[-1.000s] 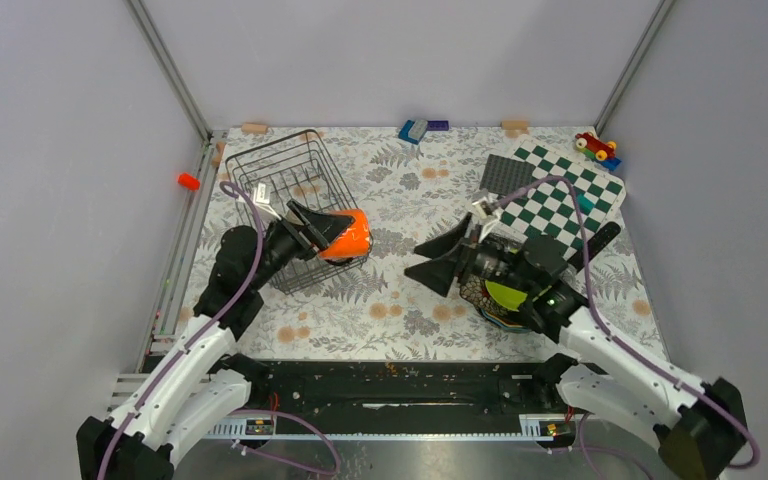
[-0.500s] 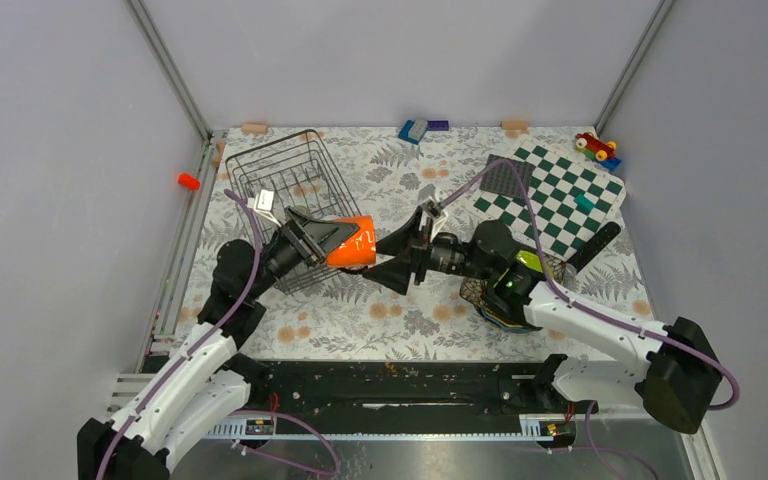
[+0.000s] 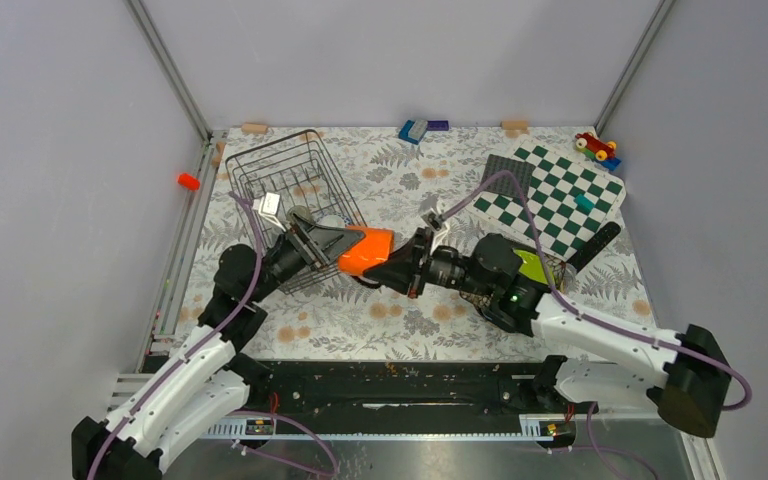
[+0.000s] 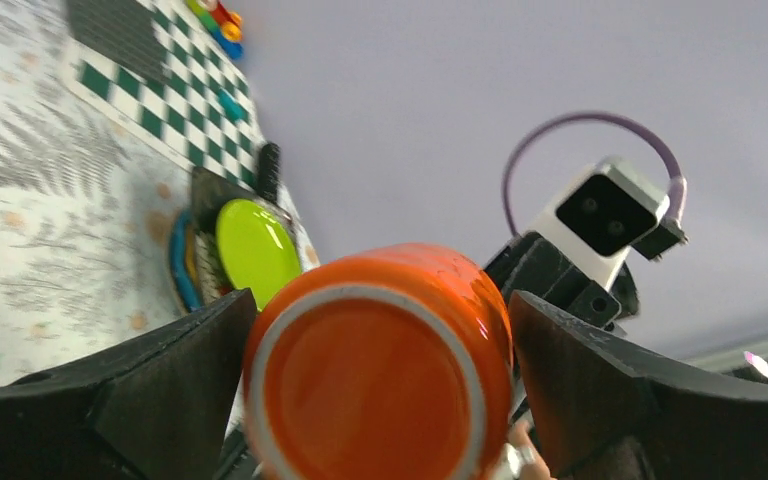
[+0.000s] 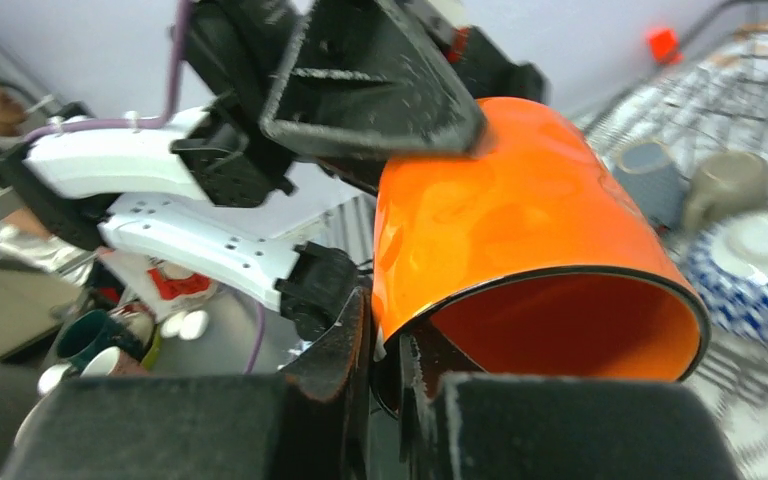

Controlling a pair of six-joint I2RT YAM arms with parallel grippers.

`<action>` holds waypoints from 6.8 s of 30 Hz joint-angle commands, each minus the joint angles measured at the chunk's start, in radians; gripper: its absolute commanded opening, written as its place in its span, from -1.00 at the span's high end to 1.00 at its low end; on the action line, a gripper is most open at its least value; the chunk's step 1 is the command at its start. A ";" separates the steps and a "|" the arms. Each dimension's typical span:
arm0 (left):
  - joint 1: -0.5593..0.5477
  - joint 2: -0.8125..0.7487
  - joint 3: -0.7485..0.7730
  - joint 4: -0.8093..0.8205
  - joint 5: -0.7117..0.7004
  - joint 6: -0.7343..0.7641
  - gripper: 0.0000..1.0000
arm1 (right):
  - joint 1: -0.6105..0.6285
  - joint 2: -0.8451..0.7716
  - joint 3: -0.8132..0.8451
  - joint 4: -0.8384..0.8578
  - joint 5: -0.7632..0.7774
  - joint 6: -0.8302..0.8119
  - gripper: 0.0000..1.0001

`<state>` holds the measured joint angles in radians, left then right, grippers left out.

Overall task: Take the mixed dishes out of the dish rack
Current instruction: Pick up the cup from the dish rack, then place the cup at the center of the board, then pick up the cup from the dish rack, then place the cup at the center of the board.

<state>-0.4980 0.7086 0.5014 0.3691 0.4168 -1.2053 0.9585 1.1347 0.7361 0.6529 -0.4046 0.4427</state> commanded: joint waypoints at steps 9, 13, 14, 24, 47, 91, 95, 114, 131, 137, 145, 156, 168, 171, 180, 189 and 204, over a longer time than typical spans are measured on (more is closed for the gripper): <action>0.024 -0.135 0.174 -0.546 -0.508 0.402 -0.98 | -0.018 -0.293 0.059 -0.808 0.538 0.018 1.00; 0.024 -0.106 0.213 -0.690 -0.683 0.478 -0.98 | -0.019 -0.233 0.141 -1.021 0.608 0.031 1.00; 0.024 -0.091 0.226 -0.723 -0.734 0.488 -0.98 | -0.018 -0.197 0.164 -1.060 0.618 0.032 1.00; 0.026 0.200 0.373 -0.909 -1.068 0.540 -0.97 | -0.018 0.181 0.403 -1.247 0.669 0.028 1.00; 0.274 0.634 0.547 -0.835 -0.778 0.691 -0.98 | -0.023 0.490 0.490 -1.377 0.715 0.045 0.75; 0.316 0.690 0.503 -0.869 -0.701 0.680 -0.44 | -0.036 0.191 0.346 -1.208 0.845 0.054 -0.99; 0.316 0.682 0.485 -0.852 -0.684 0.686 -0.44 | -0.036 0.185 0.338 -1.209 0.848 0.056 -0.99; 0.315 0.651 0.492 -0.862 -0.706 0.682 1.00 | -0.037 0.158 0.323 -1.209 0.871 0.065 -0.99; 0.316 0.384 0.461 -0.830 -0.720 0.689 1.00 | -0.035 0.071 0.279 -1.159 0.881 0.078 -0.99; 0.316 0.249 0.425 -0.777 -0.663 0.670 1.00 | -0.035 -0.023 0.211 -1.060 0.863 0.058 -0.99; 0.316 0.094 0.371 -0.688 -0.503 0.622 1.00 | -0.035 -0.167 0.060 -0.773 0.680 0.009 -0.99; 0.314 -0.034 0.154 -0.187 0.029 0.249 1.00 | -0.035 -0.098 0.032 -0.265 0.236 0.011 -0.89; 0.303 -0.103 0.015 0.087 0.167 -0.018 1.00 | -0.035 0.040 0.113 -0.055 0.224 -0.023 -0.81; 0.298 -0.123 -0.003 0.118 0.186 -0.045 1.00 | -0.035 0.055 0.124 -0.021 0.222 -0.030 -0.79; 0.266 -0.143 -0.015 0.123 0.175 -0.056 1.00 | -0.035 0.130 0.199 0.079 0.075 0.017 -0.17; 0.260 -0.128 0.029 -0.045 0.136 0.082 -0.86 | -0.035 0.045 0.129 0.010 0.109 0.074 1.00; 0.260 -0.029 0.210 -0.649 -0.405 0.544 -0.98 | -0.034 -0.153 0.259 -1.147 0.380 -0.018 1.00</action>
<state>-0.2375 0.6170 0.6518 -0.1783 0.1688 -0.7959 0.9226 0.9901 0.9138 -0.1654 -0.0620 0.4442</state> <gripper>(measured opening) 0.986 0.111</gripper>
